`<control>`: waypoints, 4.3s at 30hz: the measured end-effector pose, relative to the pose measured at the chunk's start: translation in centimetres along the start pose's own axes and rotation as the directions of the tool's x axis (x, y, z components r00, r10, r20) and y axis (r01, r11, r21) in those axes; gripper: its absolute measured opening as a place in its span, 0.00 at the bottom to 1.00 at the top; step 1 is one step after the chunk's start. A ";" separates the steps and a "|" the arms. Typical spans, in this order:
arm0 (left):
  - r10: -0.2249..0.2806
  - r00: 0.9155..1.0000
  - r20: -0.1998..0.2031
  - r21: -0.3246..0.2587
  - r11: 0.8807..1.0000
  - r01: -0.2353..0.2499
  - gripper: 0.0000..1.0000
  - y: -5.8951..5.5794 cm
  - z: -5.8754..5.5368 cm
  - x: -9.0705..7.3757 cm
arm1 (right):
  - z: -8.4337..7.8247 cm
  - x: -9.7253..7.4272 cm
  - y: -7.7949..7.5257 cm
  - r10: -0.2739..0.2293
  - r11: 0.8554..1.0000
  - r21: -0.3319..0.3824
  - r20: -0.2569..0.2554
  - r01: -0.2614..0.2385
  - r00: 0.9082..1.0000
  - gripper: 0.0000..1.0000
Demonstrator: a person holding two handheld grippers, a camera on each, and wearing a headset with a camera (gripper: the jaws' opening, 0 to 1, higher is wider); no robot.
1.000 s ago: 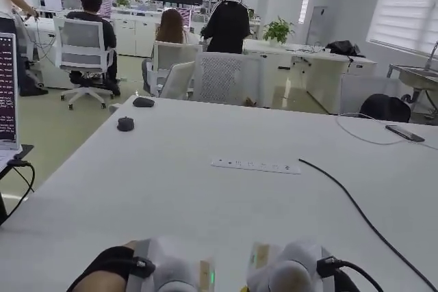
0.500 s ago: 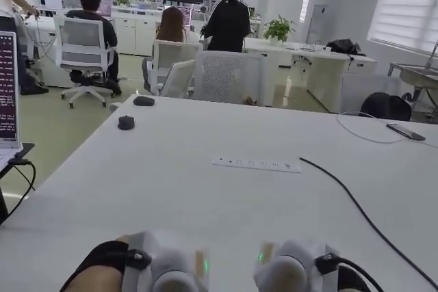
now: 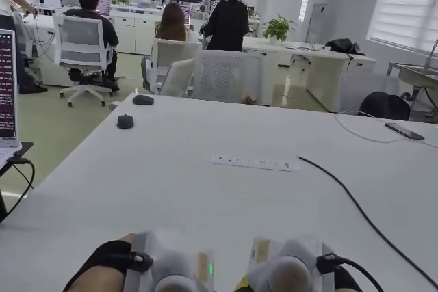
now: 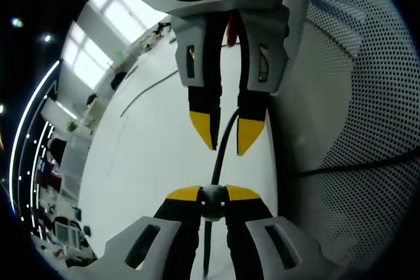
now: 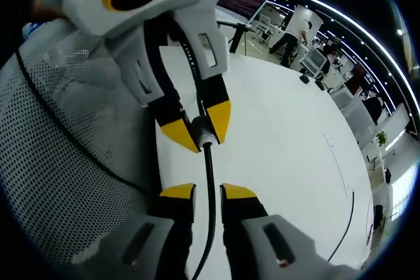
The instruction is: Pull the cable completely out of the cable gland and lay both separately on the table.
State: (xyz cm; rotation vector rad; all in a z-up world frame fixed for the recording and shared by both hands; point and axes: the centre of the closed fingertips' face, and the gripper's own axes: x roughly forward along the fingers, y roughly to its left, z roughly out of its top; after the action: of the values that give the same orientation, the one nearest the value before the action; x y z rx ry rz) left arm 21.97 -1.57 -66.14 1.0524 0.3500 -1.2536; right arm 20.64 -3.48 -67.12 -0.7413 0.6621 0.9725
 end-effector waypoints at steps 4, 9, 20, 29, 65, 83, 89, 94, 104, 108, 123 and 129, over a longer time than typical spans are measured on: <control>0.001 1.000 0.001 -0.008 1.000 -0.001 0.14 0.1 -0.1 0.0 | -0.4 -0.2 -0.6 -0.018 1.000 0.020 -0.005 0.019 1.000 0.04; 0.016 1.000 -0.019 -0.020 1.000 -0.016 0.14 0.5 -0.7 0.0 | -1.5 0.0 -1.1 -0.042 0.999 0.021 -0.057 0.043 0.997 0.03; 0.064 0.997 -0.051 -0.051 0.996 -0.067 0.14 1.7 -1.6 -0.4 | -4.3 -0.3 -2.0 -0.077 0.995 0.052 -0.182 0.088 0.980 0.13; 0.032 0.999 -0.020 0.022 0.999 -0.032 0.14 0.5 -0.1 0.1 | 1.2 -0.5 -0.6 -0.026 0.999 0.033 0.064 0.024 0.998 0.17; 0.021 0.999 0.043 0.071 0.997 -0.024 0.14 0.1 1.6 0.0 | 1.7 -0.3 -0.1 -0.014 1.000 -0.012 0.074 0.015 0.997 0.11; 0.103 0.994 -0.034 -0.020 0.994 -0.103 0.14 2.6 -1.3 -0.8 | -1.3 -0.9 -2.8 -0.117 0.991 0.063 -0.034 0.119 0.993 0.03; 0.127 0.990 -0.064 -0.061 0.989 -0.131 0.14 3.3 -2.4 -1.3 | -3.1 -1.4 -4.1 -0.166 0.977 0.121 -0.099 0.178 0.981 0.03; 0.144 0.987 -0.075 -0.082 0.985 -0.150 0.14 3.6 -2.7 -1.5 | -4.5 -2.1 -5.2 -0.210 0.959 0.162 -0.145 0.232 0.967 0.03; 0.162 0.983 -0.087 -0.107 0.980 -0.171 0.14 4.1 -3.2 -1.7 | -6.3 -3.4 -6.7 -0.266 0.918 0.248 -0.197 0.311 0.944 0.03; 0.171 0.984 -0.057 -0.121 0.977 -0.177 0.14 4.3 -2.6 -2.0 | -6.0 -2.8 -5.7 -0.214 0.928 0.269 -0.188 0.259 0.959 0.04; 0.113 0.993 0.035 0.020 0.993 -0.113 0.14 2.4 0.8 -1.2 | 1.8 -1.0 -2.1 -0.091 0.995 0.057 0.101 0.086 0.991 0.21; 0.109 0.993 0.049 0.020 0.994 -0.110 0.14 2.4 1.1 -1.0 | 1.2 -0.9 -2.2 -0.092 0.995 0.050 0.076 0.088 0.993 0.03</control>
State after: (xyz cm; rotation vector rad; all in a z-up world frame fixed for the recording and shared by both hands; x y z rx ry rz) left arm 23.40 -1.99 -63.71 1.0457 0.2384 -1.1850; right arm 22.44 -3.82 -65.16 -0.6828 0.5767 0.8955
